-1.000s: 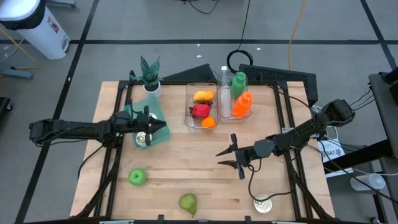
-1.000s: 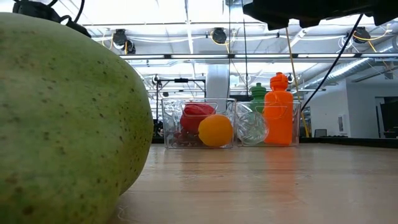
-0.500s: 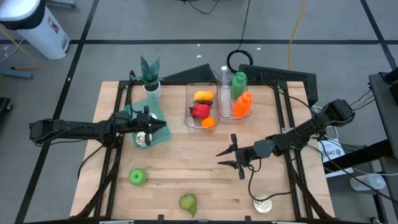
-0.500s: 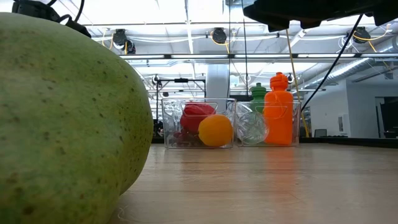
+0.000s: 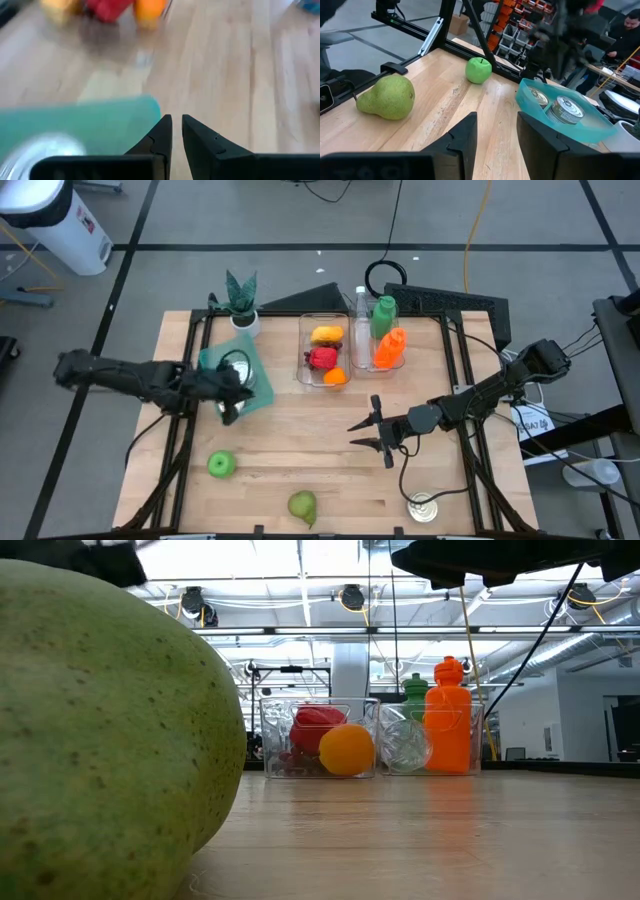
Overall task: Pick & Place Food Item
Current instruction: Put the green apple into the left transparent bin
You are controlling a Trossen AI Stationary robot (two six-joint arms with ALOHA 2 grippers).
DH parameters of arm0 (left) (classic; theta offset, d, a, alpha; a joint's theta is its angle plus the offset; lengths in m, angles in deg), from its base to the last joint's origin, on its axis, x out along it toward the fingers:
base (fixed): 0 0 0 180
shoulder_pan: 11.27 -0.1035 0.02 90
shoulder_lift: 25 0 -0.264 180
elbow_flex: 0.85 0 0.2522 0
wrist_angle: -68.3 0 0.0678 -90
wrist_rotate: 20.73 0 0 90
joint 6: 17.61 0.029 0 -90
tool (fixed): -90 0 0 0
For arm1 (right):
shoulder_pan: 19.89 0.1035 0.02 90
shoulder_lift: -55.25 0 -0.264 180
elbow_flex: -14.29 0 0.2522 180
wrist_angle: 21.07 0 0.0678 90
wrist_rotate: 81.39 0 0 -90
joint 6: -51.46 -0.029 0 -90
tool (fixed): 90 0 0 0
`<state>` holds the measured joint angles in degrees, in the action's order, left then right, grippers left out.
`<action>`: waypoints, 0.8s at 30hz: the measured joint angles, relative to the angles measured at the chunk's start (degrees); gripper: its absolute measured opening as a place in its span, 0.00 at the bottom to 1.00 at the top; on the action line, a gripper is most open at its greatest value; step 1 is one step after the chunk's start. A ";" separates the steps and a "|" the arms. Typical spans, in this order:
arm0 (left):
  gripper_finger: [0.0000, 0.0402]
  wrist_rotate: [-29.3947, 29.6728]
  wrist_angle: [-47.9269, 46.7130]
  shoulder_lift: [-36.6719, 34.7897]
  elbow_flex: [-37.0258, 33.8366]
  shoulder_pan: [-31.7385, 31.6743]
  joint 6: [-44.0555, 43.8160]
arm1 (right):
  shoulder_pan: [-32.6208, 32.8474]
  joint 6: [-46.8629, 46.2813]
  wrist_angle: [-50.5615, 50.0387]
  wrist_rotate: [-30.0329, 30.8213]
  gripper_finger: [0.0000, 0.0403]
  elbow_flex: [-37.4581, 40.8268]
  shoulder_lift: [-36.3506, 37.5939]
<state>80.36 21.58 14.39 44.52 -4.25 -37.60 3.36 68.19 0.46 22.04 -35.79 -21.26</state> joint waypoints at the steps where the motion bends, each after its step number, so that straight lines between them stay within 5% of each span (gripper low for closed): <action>1: 0.12 2.02 -5.56 0.84 3.17 2.97 -3.70 | 0.00 0.02 0.00 0.00 0.31 0.00 0.00; 5: 0.12 2.66 -24.43 6.15 12.68 13.93 -17.77 | 0.00 0.02 0.02 0.00 0.31 0.00 0.00; 9: 0.12 -7.80 -33.69 12.75 15.72 22.68 -29.12 | 0.00 0.02 0.02 0.00 0.31 0.00 0.00; 13: 0.12 -16.38 -34.78 18.99 15.72 30.26 -35.84 | 0.00 0.02 0.04 0.00 0.31 0.00 0.00; 24: 0.12 -24.99 -26.57 29.47 15.70 42.83 -55.78 | 0.00 0.02 0.07 0.00 0.31 0.00 -0.02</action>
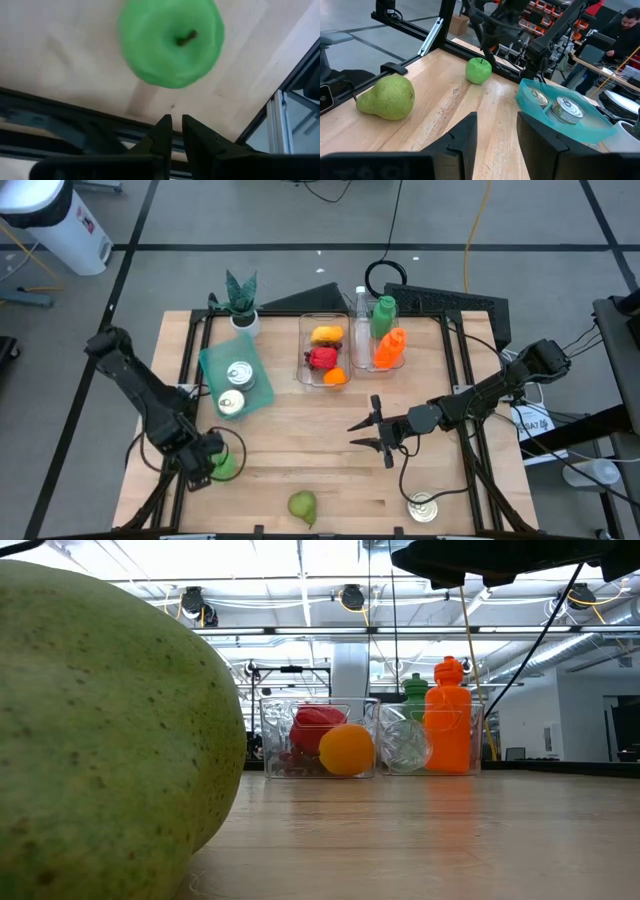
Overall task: Pick & Place Food Item
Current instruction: Put the green apple into the left transparent bin
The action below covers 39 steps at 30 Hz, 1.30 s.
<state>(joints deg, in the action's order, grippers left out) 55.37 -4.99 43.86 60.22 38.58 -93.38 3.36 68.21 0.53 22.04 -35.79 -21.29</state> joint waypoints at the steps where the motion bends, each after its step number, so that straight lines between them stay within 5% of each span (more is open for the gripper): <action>1: 0.12 -0.25 1.09 1.00 0.00 0.43 -0.49 | 0.00 0.00 0.01 0.00 0.31 0.00 0.00; 16: 0.12 1.09 7.03 13.36 -0.02 -1.79 8.97 | 0.00 -1.03 0.36 0.00 0.31 0.00 0.00; 39: 0.12 12.72 16.44 14.52 -0.09 -17.60 34.97 | 0.00 -1.05 0.41 0.00 0.31 0.00 0.00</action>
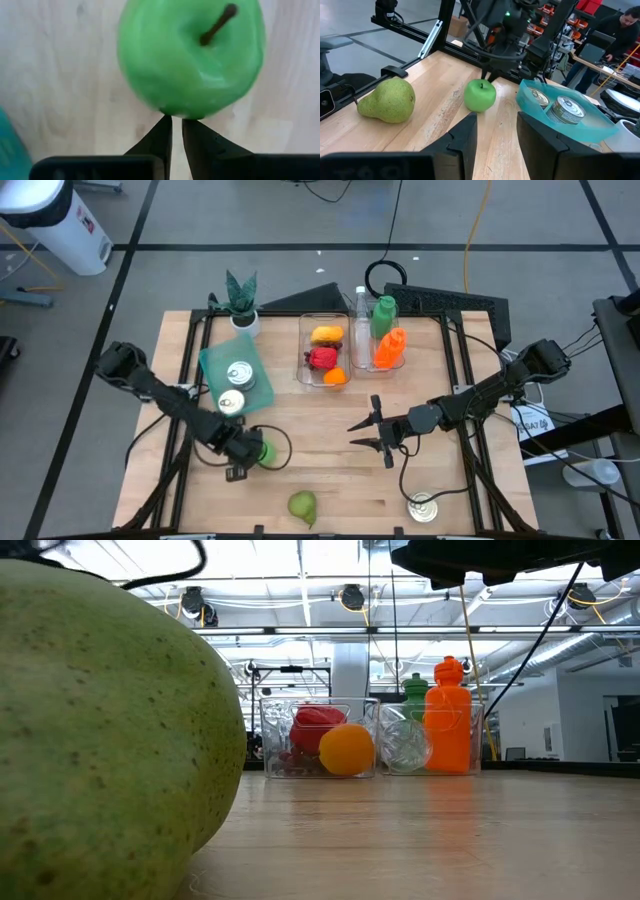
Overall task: Pick & Place Food Item
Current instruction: Put the green apple into the left transparent bin
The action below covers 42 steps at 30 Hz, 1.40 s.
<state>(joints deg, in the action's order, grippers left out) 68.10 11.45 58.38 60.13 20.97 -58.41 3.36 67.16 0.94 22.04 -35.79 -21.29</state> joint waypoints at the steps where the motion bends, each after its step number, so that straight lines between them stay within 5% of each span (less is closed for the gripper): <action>1: 0.12 0.25 0.77 0.26 0.00 -0.85 1.27 | 0.00 0.00 0.00 0.00 0.31 0.00 0.00; 14: 0.12 -0.52 14.71 11.47 -1.24 -10.39 17.73 | 0.00 -0.04 -0.30 -0.02 0.31 0.00 0.00; 22: 0.12 0.88 24.01 10.80 -1.46 -13.46 20.96 | 0.00 -0.04 -0.46 -0.01 0.31 0.02 0.00; 33: 0.12 1.47 16.97 8.03 -0.94 -12.58 13.54 | 0.11 -0.06 -0.46 -0.02 0.31 0.02 0.00; 42: 0.12 -8.04 25.63 5.72 -0.90 -6.11 17.40 | 0.11 -0.17 -0.06 -0.02 0.31 0.02 0.00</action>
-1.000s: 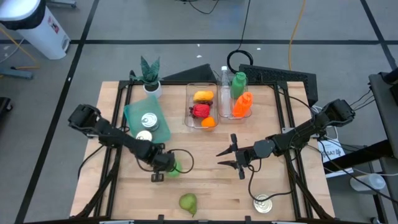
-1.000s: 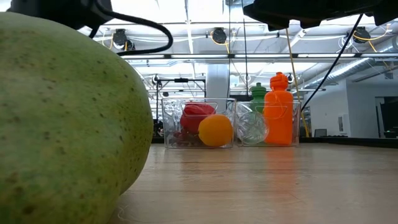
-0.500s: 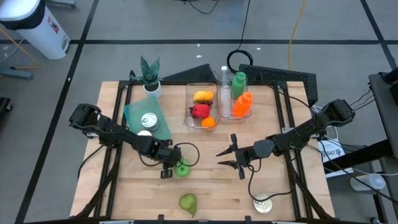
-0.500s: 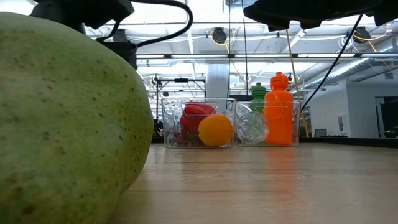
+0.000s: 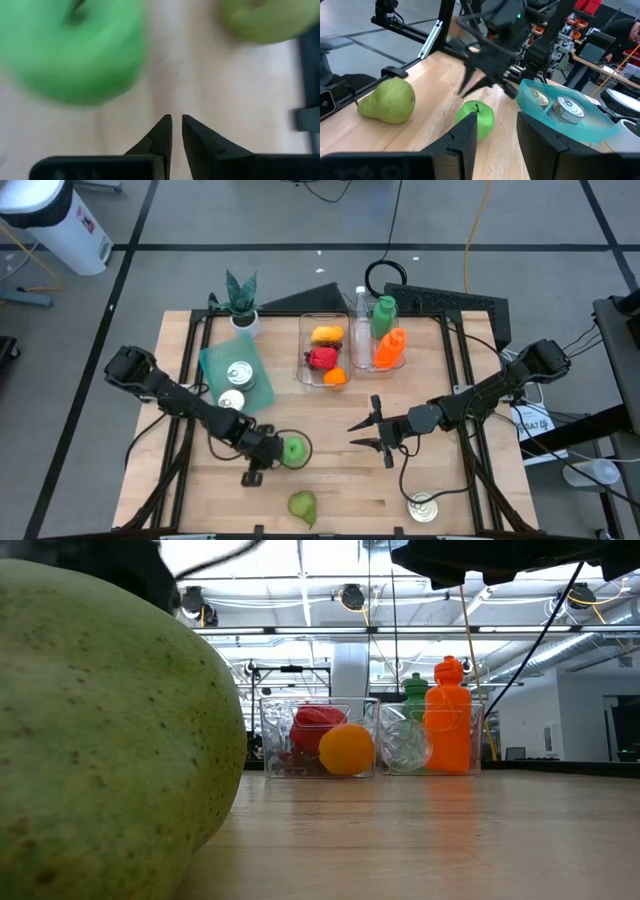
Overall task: Pick & Place Food Item
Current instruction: Put the green apple into the left transparent bin
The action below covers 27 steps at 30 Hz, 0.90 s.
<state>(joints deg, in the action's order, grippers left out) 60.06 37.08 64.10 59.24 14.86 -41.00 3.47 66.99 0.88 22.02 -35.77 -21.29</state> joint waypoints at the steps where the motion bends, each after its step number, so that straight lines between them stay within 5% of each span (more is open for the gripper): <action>1: 0.12 -0.65 2.22 -0.02 -0.02 0.12 0.73 | 0.00 0.00 0.11 0.00 0.31 0.00 0.00; 12: 0.12 6.27 3.73 0.37 0.05 -7.46 4.26 | 0.00 0.13 0.43 0.00 0.31 0.00 0.00; 27: 0.12 2.80 13.06 3.17 0.02 -16.57 15.24 | 0.00 -0.26 -0.87 0.00 0.31 0.00 0.00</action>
<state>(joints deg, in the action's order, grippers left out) 62.86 50.15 67.27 59.26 -1.70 -25.77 3.47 66.73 0.01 22.02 -35.77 -21.29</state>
